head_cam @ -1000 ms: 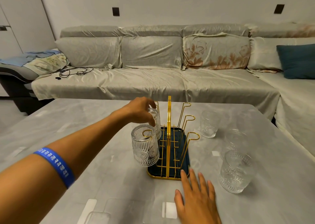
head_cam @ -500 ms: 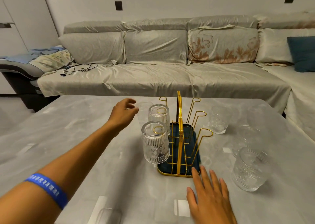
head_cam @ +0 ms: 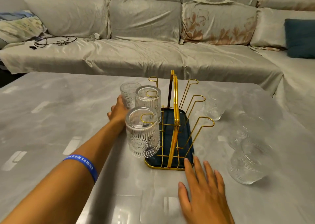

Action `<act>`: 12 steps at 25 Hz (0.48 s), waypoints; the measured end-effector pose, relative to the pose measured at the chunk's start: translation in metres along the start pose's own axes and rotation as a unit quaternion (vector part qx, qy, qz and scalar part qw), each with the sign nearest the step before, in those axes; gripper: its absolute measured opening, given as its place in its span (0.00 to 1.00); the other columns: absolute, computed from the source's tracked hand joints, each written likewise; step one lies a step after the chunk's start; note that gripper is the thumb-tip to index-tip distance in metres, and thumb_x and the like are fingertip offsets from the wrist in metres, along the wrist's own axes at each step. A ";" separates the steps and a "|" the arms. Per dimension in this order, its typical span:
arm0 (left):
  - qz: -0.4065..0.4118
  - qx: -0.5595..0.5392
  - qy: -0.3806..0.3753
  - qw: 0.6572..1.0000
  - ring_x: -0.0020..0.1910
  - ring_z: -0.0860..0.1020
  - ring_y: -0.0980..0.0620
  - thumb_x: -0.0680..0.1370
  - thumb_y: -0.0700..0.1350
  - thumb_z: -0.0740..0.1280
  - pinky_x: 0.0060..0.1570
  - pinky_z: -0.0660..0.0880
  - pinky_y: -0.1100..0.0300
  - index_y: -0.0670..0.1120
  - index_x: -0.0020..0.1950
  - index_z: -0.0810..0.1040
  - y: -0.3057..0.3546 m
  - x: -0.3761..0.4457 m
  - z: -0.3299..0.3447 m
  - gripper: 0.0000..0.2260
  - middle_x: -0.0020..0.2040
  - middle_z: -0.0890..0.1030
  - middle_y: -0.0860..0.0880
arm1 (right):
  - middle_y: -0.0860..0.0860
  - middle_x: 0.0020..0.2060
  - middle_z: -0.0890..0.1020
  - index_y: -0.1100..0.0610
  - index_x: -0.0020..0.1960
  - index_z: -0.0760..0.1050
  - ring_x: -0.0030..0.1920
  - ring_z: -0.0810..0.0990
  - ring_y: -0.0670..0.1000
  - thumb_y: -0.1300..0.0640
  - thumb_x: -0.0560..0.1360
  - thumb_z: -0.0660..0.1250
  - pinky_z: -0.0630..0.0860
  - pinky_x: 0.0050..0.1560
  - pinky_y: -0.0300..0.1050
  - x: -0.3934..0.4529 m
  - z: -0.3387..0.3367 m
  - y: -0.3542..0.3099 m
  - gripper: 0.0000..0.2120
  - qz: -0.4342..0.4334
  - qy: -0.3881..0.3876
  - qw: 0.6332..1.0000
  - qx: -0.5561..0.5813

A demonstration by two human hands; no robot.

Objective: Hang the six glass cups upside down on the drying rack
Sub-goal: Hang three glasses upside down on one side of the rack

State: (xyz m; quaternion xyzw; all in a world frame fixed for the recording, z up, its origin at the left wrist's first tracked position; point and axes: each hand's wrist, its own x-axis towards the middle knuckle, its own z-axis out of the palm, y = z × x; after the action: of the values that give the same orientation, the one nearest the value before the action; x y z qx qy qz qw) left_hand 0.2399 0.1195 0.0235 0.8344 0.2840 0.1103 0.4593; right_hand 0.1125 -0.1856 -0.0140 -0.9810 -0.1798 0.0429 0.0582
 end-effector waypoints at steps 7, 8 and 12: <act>0.004 -0.099 0.033 0.995 0.52 0.78 0.42 0.59 0.59 0.73 0.56 0.76 0.43 0.46 0.57 0.72 0.011 -0.012 -0.016 0.32 0.56 0.80 0.43 | 0.52 0.75 0.39 0.44 0.74 0.33 0.76 0.47 0.60 0.34 0.71 0.35 0.43 0.71 0.61 0.005 0.000 -0.005 0.34 -0.011 0.051 0.998 -0.018; 0.002 -0.100 0.043 0.994 0.50 0.79 0.43 0.61 0.58 0.76 0.53 0.78 0.45 0.45 0.57 0.73 0.013 -0.015 -0.022 0.30 0.56 0.80 0.42 | 0.54 0.76 0.45 0.44 0.76 0.40 0.76 0.50 0.61 0.34 0.72 0.35 0.47 0.71 0.62 0.006 -0.003 -0.006 0.35 -0.008 0.060 0.998 -0.014; 0.014 -0.117 0.084 0.989 0.48 0.80 0.46 0.61 0.56 0.79 0.50 0.79 0.48 0.47 0.57 0.73 0.027 -0.027 -0.064 0.31 0.55 0.80 0.43 | 0.51 0.77 0.37 0.48 0.72 0.28 0.76 0.37 0.57 0.34 0.74 0.39 0.36 0.71 0.58 0.003 0.001 -0.001 0.35 0.003 -0.002 1.000 -0.023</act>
State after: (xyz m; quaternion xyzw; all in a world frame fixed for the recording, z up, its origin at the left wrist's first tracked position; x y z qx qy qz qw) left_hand 0.1996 0.1375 0.0834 0.7665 0.2951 0.2187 0.5268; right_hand 0.1152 -0.1833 -0.0149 -0.9825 -0.1783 0.0413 0.0351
